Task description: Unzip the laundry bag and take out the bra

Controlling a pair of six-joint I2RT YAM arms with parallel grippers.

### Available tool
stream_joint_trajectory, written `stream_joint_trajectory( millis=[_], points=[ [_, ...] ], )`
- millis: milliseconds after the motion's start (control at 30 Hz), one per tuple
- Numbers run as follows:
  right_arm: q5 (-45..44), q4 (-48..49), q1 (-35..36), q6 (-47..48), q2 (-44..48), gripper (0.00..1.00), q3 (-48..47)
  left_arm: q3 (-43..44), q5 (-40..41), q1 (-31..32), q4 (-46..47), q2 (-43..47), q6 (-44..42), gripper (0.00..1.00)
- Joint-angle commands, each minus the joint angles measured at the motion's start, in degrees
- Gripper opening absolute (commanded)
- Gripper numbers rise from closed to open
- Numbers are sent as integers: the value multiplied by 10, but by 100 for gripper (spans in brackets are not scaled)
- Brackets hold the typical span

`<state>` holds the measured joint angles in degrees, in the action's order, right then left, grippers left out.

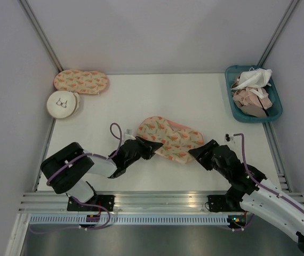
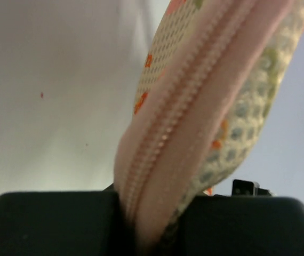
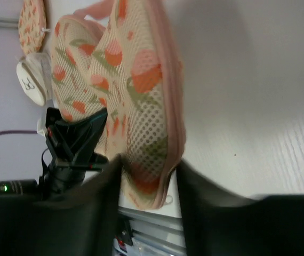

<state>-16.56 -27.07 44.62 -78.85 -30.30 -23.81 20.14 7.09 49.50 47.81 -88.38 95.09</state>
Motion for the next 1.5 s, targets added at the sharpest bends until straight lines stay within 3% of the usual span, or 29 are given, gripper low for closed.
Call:
stream_joint_trajectory(
  millis=[0,100,200,367,500,600,867,1000,1133,1233,1333,1433,1467],
  points=[
    [51,-19,4,52,6,58,-47,14,-39,-40,56,-13,-55,4],
    [39,-61,4,63,9,77,-62,27,-125,-83,92,-42,-91,2],
    [18,-95,4,62,24,83,-58,38,-251,-127,167,-87,-110,2],
    [-31,-122,3,30,65,84,-19,46,-369,-171,287,-155,-86,2],
    [-56,-105,3,4,72,84,29,76,-459,-191,290,-184,-90,2],
    [-47,-53,4,-9,52,83,76,88,-473,-202,244,-184,-105,2],
    [-30,132,3,-4,-65,76,152,104,-417,-213,-53,-81,-248,2],
    [-5,244,4,-3,-110,73,182,112,-392,-212,-118,-61,-289,2],
    [10,266,3,-4,-153,70,184,109,-365,-213,-151,-53,-302,2],
    [19,297,4,1,-185,57,180,103,-347,-212,-158,-59,-302,2],
    [32,315,4,8,-215,37,175,89,-343,-212,-131,-72,-290,2],
    [32,324,3,10,-230,0,170,70,-346,-212,-93,-77,-274,2],
    [31,324,4,10,-230,0,170,66,-350,-213,-85,-76,-271,6]
  ],
)
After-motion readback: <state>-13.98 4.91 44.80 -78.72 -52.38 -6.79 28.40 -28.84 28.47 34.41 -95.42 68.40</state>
